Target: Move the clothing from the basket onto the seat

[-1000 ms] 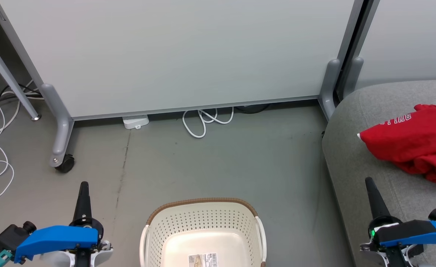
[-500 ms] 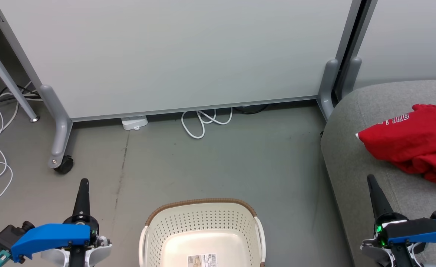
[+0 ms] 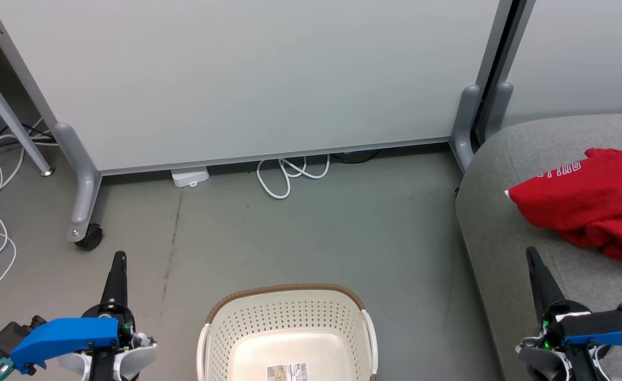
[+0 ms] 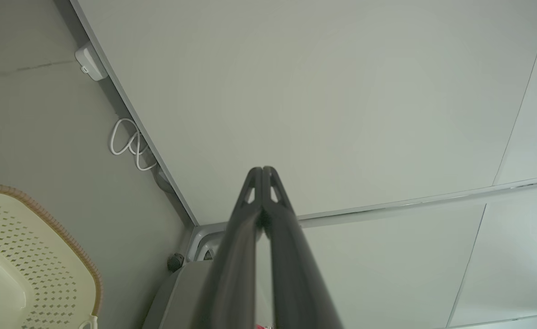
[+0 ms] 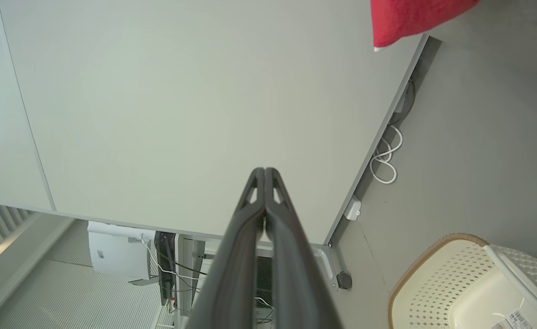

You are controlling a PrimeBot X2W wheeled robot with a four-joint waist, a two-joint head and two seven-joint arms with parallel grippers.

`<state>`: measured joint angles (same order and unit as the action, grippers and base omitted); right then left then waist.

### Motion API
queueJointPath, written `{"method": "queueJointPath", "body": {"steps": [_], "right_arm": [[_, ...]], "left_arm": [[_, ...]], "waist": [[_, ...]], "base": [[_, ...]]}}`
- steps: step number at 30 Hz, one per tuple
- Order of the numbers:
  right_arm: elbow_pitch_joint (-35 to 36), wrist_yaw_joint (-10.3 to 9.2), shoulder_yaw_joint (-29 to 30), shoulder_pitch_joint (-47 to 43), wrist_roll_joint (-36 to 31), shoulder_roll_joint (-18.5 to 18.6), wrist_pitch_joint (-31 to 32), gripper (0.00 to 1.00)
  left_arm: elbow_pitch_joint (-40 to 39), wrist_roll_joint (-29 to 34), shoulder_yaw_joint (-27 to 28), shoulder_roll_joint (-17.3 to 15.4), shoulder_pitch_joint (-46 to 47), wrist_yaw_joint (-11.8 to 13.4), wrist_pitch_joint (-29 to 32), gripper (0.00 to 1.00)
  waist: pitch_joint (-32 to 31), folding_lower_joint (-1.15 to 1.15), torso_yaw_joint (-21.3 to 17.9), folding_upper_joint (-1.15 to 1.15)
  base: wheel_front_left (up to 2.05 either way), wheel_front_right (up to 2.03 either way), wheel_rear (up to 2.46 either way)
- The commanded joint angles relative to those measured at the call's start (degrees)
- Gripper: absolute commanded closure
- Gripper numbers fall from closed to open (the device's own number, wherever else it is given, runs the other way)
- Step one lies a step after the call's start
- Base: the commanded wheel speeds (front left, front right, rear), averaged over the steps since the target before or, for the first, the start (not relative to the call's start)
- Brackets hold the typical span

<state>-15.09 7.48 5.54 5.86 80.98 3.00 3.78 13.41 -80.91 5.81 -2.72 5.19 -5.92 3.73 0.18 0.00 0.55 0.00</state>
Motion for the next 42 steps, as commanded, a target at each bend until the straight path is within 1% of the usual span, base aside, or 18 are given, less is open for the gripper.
{"method": "queueJointPath", "body": {"steps": [1, 27, 42], "right_arm": [[0.47, 0.02, 0.2, 1.15, 1.27, -0.11, 0.35, 1.0], [0.58, 0.02, 1.24, 1.47, 11.54, -0.2, 3.07, 1.0], [0.56, 0.02, 1.22, 1.46, 11.39, -0.19, 3.05, 1.0]], "left_arm": [[-0.5, -1.3, 0.31, -0.24, 1.18, 0.07, 0.36, 1.0], [-1.1, -11.62, 0.97, -0.24, 1.54, 0.19, 3.03, 1.0], [-1.08, -11.48, 0.96, -0.24, 1.54, 0.2, 3.05, 1.0]], "waist": [[-0.01, 0.0, -0.03, 0.0], [-0.24, 0.0, -0.55, 0.0], [-0.24, 0.0, -0.56, 0.0]], "base": [[0.0, 0.0, 0.0], [0.0, 0.0, 0.0], [0.0, 0.0, 0.0]]}}
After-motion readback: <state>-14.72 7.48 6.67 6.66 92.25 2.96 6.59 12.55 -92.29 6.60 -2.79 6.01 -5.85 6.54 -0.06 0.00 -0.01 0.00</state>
